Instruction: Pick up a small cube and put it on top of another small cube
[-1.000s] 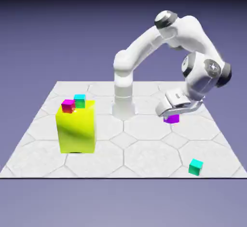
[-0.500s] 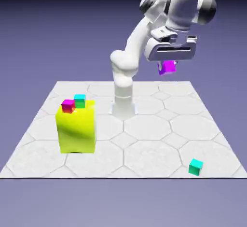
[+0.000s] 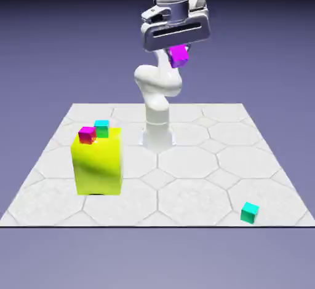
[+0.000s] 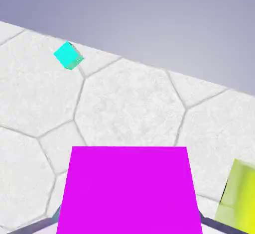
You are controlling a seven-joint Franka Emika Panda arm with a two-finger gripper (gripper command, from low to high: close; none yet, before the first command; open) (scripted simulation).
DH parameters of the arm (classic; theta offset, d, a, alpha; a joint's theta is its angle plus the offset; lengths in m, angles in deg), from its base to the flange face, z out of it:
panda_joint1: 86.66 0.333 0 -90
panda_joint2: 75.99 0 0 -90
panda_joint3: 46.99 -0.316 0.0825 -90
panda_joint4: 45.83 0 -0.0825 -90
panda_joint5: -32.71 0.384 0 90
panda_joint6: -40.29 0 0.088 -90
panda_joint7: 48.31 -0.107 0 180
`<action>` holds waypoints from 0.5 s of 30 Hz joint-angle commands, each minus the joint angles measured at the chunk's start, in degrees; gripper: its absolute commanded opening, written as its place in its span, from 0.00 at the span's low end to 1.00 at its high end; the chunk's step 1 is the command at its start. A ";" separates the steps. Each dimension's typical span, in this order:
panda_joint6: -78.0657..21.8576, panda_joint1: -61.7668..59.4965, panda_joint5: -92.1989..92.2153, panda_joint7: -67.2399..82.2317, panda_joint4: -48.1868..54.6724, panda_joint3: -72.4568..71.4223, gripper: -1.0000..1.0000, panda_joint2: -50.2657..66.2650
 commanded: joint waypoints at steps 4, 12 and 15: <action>-0.69 6.11 -1.06 -0.49 -0.43 8.31 0.00 3.16; -2.13 18.33 -3.01 -1.49 -1.30 24.92 0.00 9.47; -2.66 22.91 -3.73 -1.87 -1.63 31.15 0.00 11.83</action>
